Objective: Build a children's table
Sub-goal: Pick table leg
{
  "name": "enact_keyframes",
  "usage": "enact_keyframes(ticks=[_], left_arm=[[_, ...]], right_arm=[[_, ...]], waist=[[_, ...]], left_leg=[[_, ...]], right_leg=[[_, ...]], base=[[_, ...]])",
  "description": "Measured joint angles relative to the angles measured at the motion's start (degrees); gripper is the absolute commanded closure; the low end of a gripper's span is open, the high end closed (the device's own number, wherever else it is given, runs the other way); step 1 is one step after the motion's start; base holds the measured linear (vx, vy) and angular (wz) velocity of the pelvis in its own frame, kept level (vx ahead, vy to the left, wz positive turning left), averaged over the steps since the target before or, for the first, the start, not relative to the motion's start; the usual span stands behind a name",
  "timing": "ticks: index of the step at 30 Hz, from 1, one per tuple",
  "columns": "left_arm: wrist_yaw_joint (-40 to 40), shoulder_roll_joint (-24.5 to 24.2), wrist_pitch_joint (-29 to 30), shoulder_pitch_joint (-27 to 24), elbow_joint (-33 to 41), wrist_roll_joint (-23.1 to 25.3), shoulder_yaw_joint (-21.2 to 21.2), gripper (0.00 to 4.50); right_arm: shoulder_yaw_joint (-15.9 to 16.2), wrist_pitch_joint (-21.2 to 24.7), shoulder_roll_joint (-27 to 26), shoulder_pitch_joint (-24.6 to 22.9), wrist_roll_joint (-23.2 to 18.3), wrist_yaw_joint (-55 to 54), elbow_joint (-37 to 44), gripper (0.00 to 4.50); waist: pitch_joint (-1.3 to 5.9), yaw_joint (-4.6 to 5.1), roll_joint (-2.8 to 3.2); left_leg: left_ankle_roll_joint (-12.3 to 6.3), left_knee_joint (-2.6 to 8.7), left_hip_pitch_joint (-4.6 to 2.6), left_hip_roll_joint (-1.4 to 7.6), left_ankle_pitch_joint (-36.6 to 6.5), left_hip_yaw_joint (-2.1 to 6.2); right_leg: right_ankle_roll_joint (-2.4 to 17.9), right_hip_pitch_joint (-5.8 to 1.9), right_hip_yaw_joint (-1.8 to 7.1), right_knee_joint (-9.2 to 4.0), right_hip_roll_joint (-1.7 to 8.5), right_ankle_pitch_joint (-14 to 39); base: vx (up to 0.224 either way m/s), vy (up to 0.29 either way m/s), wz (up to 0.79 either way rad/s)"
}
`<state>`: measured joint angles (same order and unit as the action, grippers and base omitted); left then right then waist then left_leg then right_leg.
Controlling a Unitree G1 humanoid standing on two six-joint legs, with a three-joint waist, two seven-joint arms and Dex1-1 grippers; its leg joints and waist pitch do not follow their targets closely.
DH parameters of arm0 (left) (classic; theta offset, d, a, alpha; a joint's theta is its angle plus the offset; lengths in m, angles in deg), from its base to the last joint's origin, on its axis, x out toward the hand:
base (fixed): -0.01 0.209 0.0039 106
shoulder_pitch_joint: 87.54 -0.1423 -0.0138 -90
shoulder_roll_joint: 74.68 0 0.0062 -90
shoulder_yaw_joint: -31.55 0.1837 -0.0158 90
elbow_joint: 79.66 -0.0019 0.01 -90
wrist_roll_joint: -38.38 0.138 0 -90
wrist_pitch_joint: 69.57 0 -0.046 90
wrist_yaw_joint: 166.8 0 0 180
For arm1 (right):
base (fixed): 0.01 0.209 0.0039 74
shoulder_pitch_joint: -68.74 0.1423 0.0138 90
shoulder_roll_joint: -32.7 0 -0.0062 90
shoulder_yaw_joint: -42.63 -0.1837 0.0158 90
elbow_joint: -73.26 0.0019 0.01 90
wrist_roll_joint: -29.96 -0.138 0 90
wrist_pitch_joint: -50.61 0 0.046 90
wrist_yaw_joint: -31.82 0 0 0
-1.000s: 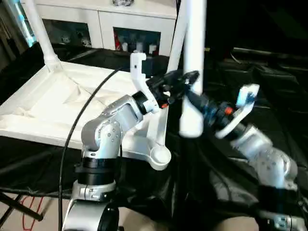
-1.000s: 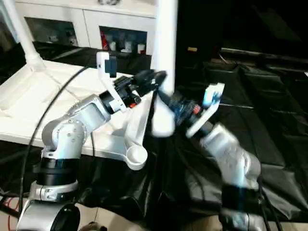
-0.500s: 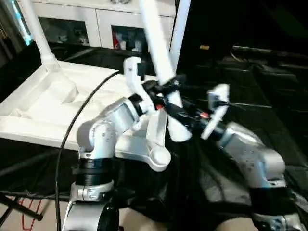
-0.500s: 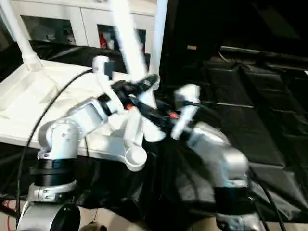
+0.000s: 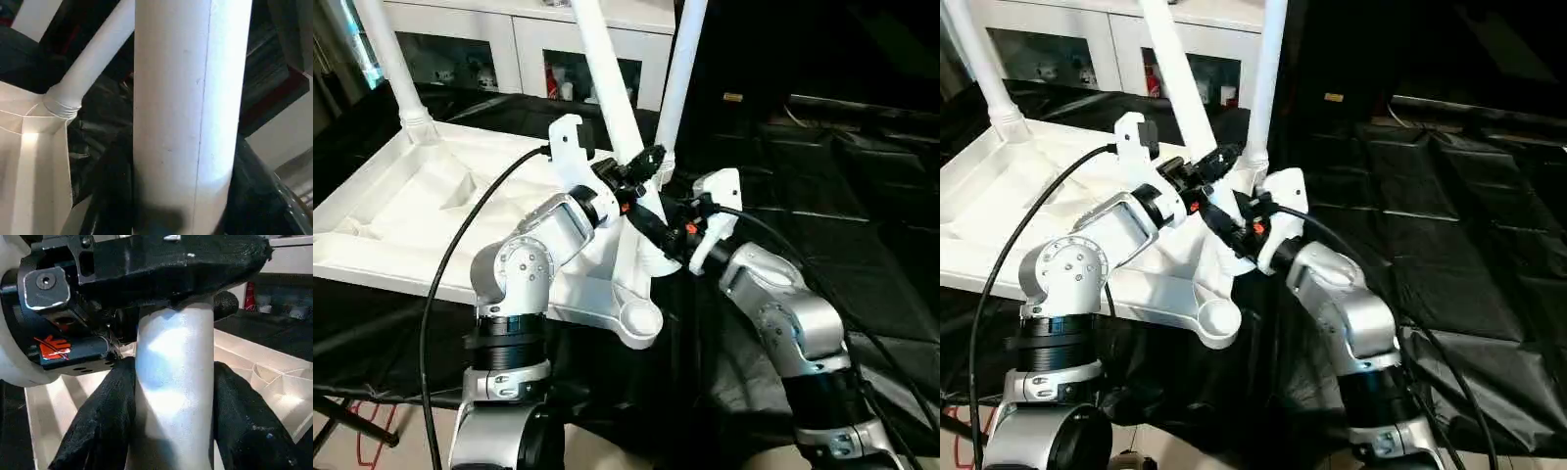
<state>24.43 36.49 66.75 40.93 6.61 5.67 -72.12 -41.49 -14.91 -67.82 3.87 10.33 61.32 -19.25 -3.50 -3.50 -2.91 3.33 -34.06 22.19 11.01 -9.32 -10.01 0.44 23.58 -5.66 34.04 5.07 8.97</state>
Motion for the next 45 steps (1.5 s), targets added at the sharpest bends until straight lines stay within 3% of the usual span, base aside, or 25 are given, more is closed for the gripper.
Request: enact_keyframes(ticks=[1, 5, 6, 9, 13, 21, 24, 26, 33, 41, 43, 45], left_arm=[[0.6, -0.3, -0.2, 0.0, 0.0, 0.0, 0.2, 2.57], [5.6, -3.9, -2.0, 0.2, -0.2, 0.3, 2.3, 2.58], [6.9, -4.7, -2.4, 0.3, -0.1, 0.4, 2.6, 2.59], [14.1, -8.8, -2.2, 0.3, 0.3, -0.1, 4.9, 2.59], [23.7, -12.8, -1.3, -0.3, 2.8, -2.2, 8.2, 2.59], [35.5, -17.3, 0.2, -0.5, 4.9, -5.6, 11.8, 2.59], [36.9, -17.5, 0.3, -0.5, 4.9, -5.9, 11.9, 2.59], [37.4, -17.6, 0.7, -0.5, 4.9, -6.0, 11.9, 2.59], [38.3, -17.7, 0.7, -0.4, 4.2, -6.8, 11.8, 2.59], [37.0, -17.0, 0.7, -0.4, 3.5, -6.9, 10.1, 2.60], [35.7, -16.4, 0.0, -0.4, 3.2, -6.9, 9.2, 2.04], [33.6, -15.9, -1.6, -0.2, 3.0, -5.7, 9.2, 1.90]], right_arm=[[-0.2, 0.2, 0.0, 0.2, -0.2, 0.4, 0.0, 1.93], [-1.2, 3.8, 3.9, 1.5, -3.5, 5.8, 0.0, 1.80], [-1.4, 5.1, 4.6, 1.7, -4.5, 7.1, 0.0, 1.54], [-1.8, 11.3, 9.6, 2.8, -8.5, 13.5, -0.3, 1.54], [-2.2, 16.0, 13.2, 4.0, -12.6, 20.7, -0.4, 1.44], [-0.7, 19.8, 15.1, 5.1, -15.8, 27.7, -0.4, 1.44], [-0.4, 20.1, 15.2, 5.3, -16.3, 28.5, -0.4, 1.44], [-0.2, 20.2, 15.2, 5.3, -16.4, 29.0, -0.4, 1.79], [0.1, 20.6, 14.8, 5.3, -17.0, 30.0, -0.3, 2.33], [-0.1, 19.2, 12.8, 5.5, -16.6, 28.2, -1.0, 2.55], [-0.4, 18.5, 11.8, 5.8, -16.3, 27.0, -1.5, 2.56], [-0.4, 17.8, 10.6, 6.1, -15.5, 25.0, -1.7, 2.57]], waist=[[0.00, -0.01, -0.01], [0.00, -0.11, -0.07], [0.01, -0.09, -0.09], [0.00, -0.31, -0.10], [-0.02, -0.79, -0.21], [-0.03, -1.51, -0.34], [0.00, -1.72, -0.39], [0.00, -1.72, -0.39], [0.01, -1.65, -0.41], [-0.05, -1.65, -0.89], [-0.08, -1.64, -0.98], [-0.06, -1.70, -1.02]], left_leg=[[0.00, 0.00, -0.01, 0.00, 0.0, 0.00], [0.00, -0.01, -0.01, 0.00, 0.0, 0.00], [0.00, -0.01, -0.01, 0.00, 0.0, 0.00], [-0.01, -0.01, -0.03, -0.01, 0.0, 0.00], [-0.01, -0.01, -0.08, 0.01, 0.0, -0.02], [0.01, -0.10, -0.15, 0.02, 0.0, -0.05], [0.01, -0.14, -0.17, 0.02, 0.0, -0.05], [0.01, -0.17, -0.17, 0.02, 0.0, -0.05], [0.01, -0.17, -0.19, 0.03, 0.0, -0.05], [0.02, -0.18, -0.20, 0.03, 0.0, -0.05], [0.02, -0.20, -0.19, 0.03, 0.0, -0.04], [0.03, -0.20, -0.19, 0.03, 0.0, -0.04]], right_leg=[[0.0, -0.01, 0.00, 0.00, 0.00, 0.0], [0.0, -0.02, 0.01, 0.00, 0.00, 0.0], [0.0, -0.03, 0.01, 0.02, 0.00, 0.0], [0.0, -0.05, 0.02, 0.03, 0.00, 0.0], [0.3, -0.04, 0.02, 0.09, 0.00, -0.2], [0.2, -0.07, 0.06, 0.15, 0.00, -0.1], [0.2, -0.14, 0.06, 0.15, 0.01, -0.1], [0.2, -0.16, 0.06, 0.15, 0.02, -0.1], [0.2, -0.16, 0.06, 0.20, 0.02, -0.1], [0.2, -0.16, 0.05, 0.21, 0.02, -0.1], [0.2, -0.16, 0.05, 0.21, 0.02, -0.1], [0.2, -0.16, 0.05, 0.21, 0.02, -0.1]], base=[[0.000, 0.000, 0.00], [0.000, 0.000, 0.00], [0.000, 0.000, 0.00], [0.000, 0.000, 0.00], [0.000, 0.000, 0.00], [0.000, 0.000, 0.00], [0.000, 0.000, 0.00], [0.000, 0.000, 0.00], [0.000, 0.000, 0.00], [0.000, 0.000, 0.00], [0.000, 0.000, 0.00], [0.000, 0.000, 0.00]])
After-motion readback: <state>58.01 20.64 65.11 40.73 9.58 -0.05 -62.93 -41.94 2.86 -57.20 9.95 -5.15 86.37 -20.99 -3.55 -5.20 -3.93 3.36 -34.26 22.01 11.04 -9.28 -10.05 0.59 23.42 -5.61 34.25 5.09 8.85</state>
